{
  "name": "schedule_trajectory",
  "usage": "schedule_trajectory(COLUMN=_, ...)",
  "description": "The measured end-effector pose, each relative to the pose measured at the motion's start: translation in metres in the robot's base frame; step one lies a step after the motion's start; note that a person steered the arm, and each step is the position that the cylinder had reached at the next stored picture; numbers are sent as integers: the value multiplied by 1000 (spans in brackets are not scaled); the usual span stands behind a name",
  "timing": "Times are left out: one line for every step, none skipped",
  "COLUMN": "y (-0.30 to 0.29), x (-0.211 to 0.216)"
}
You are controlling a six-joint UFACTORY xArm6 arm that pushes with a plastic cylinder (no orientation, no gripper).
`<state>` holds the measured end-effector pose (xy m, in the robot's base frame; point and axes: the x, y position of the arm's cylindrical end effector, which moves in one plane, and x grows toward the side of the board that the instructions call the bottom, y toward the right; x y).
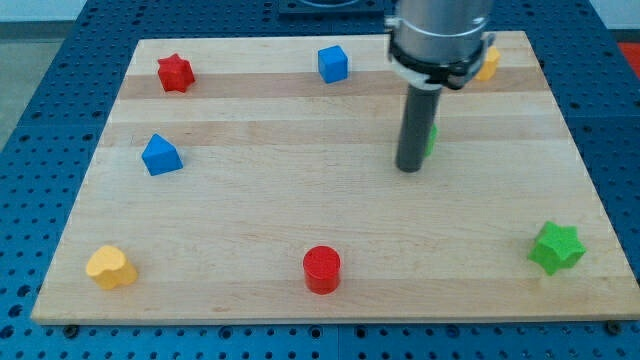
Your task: Place the green circle at the center right of the board
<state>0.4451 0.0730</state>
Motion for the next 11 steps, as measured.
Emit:
schedule_trajectory(y=-40, x=8)
schedule_trajectory(y=-26, x=-39)
schedule_trajectory(y=-26, x=-39)
schedule_trajectory(y=-25, x=-39)
schedule_trajectory(y=12, x=-39)
schedule_trajectory(y=59, x=-39)
schedule_trajectory(y=91, x=-39)
schedule_trajectory(y=92, x=-39)
schedule_trajectory(y=92, x=-39)
schedule_trajectory(y=100, x=-39)
schedule_trajectory(y=101, x=-39)
